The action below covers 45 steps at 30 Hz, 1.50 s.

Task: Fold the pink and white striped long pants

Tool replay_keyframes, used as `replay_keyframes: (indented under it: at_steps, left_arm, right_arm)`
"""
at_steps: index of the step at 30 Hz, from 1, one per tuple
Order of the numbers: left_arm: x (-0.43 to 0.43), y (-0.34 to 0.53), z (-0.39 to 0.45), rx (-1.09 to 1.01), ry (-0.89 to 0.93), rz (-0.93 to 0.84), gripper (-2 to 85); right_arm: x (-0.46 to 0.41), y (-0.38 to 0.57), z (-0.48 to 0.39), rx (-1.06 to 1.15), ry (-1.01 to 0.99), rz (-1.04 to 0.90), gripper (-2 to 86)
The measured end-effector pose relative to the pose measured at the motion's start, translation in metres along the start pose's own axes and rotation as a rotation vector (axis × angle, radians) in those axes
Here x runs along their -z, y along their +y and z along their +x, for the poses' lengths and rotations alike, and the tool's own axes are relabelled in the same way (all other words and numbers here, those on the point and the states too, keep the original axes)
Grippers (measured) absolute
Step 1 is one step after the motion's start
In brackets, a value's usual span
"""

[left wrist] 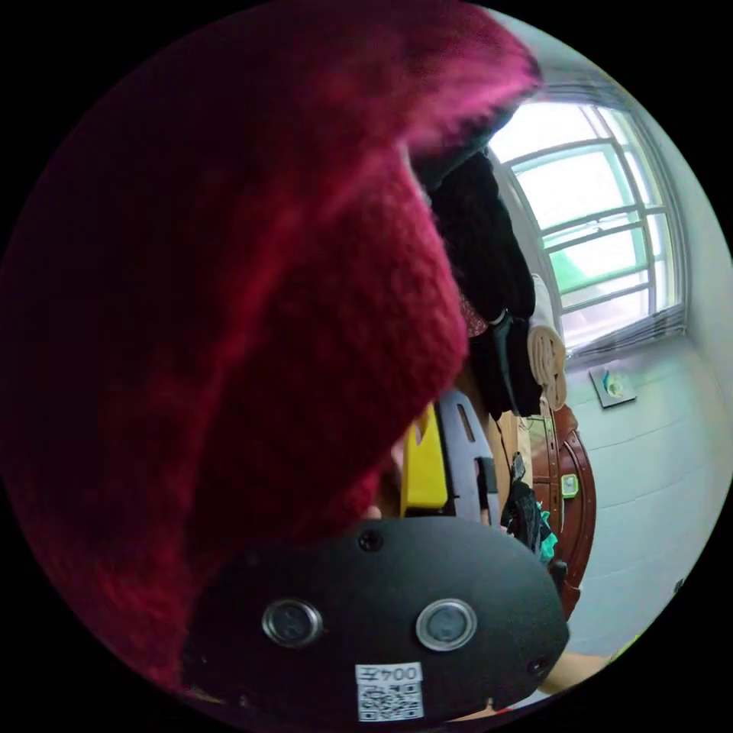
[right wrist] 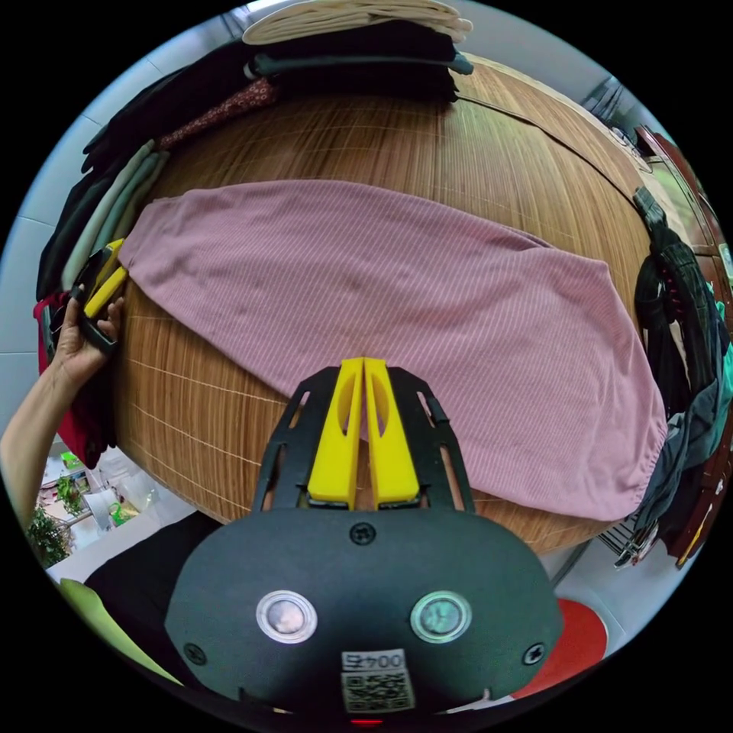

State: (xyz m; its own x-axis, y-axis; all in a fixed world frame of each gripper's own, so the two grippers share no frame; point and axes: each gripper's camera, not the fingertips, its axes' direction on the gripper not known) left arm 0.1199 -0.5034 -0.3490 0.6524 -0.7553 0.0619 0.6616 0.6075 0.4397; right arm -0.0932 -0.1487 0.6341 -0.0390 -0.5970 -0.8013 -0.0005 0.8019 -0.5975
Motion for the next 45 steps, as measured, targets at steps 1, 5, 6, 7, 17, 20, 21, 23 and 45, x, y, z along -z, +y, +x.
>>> replay_keyframes:
  at_steps: [1, 5, 6, 7, 17, 20, 21, 23, 45]
  left_arm:
    - [-0.001, 0.000, -0.001, 0.004, 0.004, 0.008, 13.8]
    - [-0.005, 0.005, -0.013, 0.037, -0.030, 0.044, 11.2]
    - [-0.006, 0.008, -0.017, 0.047, -0.046, 0.036, 10.4]
    - [-0.005, 0.010, -0.019, 0.047, -0.040, 0.036, 10.0]
    - [0.017, 0.050, 0.016, -0.200, 0.128, 0.004, 3.4]
    - [0.026, 0.078, 0.060, -0.379, 0.203, -0.001, 2.7]
    - [0.028, 0.094, 0.080, -0.460, 0.237, -0.010, 2.5]
    - [0.029, 0.125, 0.111, -0.569, 0.295, -0.034, 2.1]
    - [-0.172, 0.629, 0.104, -1.428, 0.227, -0.618, 1.0]
  right_arm:
    - [-0.001, 0.001, 0.001, -0.005, -0.004, 0.000, -0.6]
    - [-0.006, 0.005, 0.005, -0.018, -0.014, 0.003, -0.6]
    - [-0.007, 0.007, 0.007, -0.020, -0.016, 0.005, -0.6]
    - [-0.009, 0.009, 0.009, -0.022, -0.018, 0.007, -0.6]
    - [-0.015, 0.035, 0.036, -0.051, -0.052, 0.021, -0.7]
    - [-0.007, 0.056, 0.059, -0.101, -0.087, 0.070, -0.7]
    - [-0.003, 0.067, 0.072, -0.132, -0.105, 0.091, -0.7]
    - [0.003, 0.084, 0.093, -0.180, -0.127, 0.122, -0.7]
    - [-0.078, 0.292, 0.381, -0.599, -0.807, 0.434, 12.5]
